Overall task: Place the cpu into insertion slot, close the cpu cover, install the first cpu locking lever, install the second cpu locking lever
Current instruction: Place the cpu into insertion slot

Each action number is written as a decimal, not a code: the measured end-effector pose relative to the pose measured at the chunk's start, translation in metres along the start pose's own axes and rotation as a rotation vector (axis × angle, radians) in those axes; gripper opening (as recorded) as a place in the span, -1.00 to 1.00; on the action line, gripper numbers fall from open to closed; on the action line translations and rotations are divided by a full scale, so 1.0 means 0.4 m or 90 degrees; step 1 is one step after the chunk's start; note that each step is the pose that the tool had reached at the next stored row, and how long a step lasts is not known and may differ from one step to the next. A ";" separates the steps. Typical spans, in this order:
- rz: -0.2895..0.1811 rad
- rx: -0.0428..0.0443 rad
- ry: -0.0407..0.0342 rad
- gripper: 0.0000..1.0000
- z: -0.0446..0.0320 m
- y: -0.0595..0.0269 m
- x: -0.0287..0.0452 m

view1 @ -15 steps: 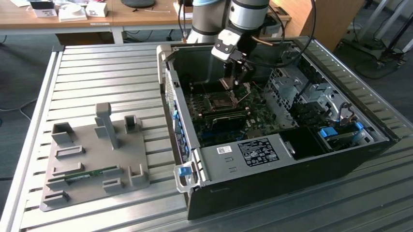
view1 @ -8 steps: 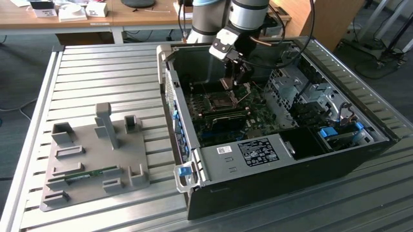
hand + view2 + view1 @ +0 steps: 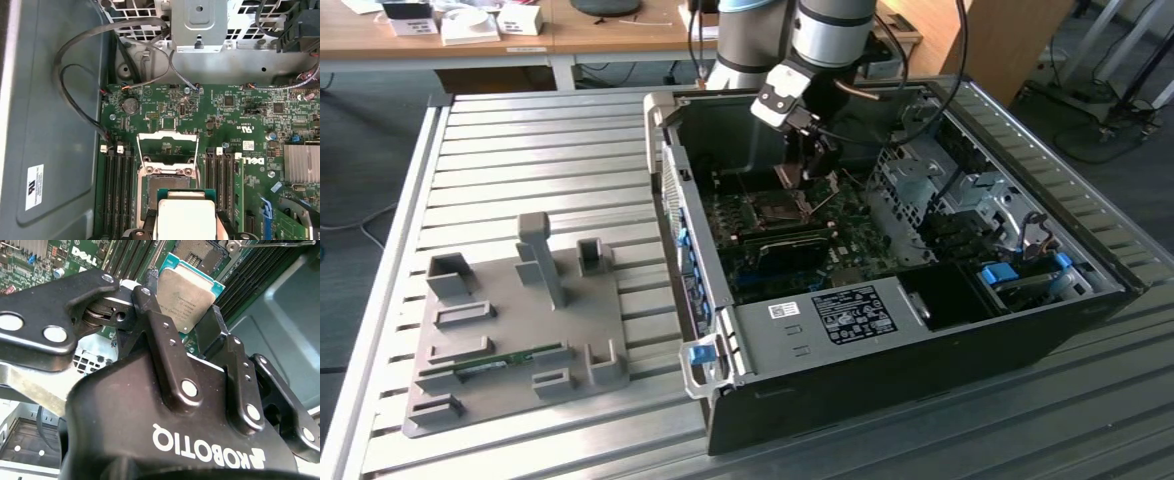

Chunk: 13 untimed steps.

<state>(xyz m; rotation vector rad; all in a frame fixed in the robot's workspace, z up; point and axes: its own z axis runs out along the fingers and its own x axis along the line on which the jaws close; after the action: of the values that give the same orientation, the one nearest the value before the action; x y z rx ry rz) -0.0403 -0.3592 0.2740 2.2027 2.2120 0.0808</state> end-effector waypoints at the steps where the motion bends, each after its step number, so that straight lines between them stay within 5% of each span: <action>1: 0.008 -0.0002 -0.0003 0.08 0.003 0.000 0.000; 5: 0.036 -0.0008 -0.0011 0.08 0.008 0.000 0.000; 13: 0.038 -0.0009 -0.0010 0.08 0.011 -0.005 0.002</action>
<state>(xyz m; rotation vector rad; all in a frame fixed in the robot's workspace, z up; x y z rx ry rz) -0.0423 -0.3581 0.2695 2.2671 2.1450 0.0815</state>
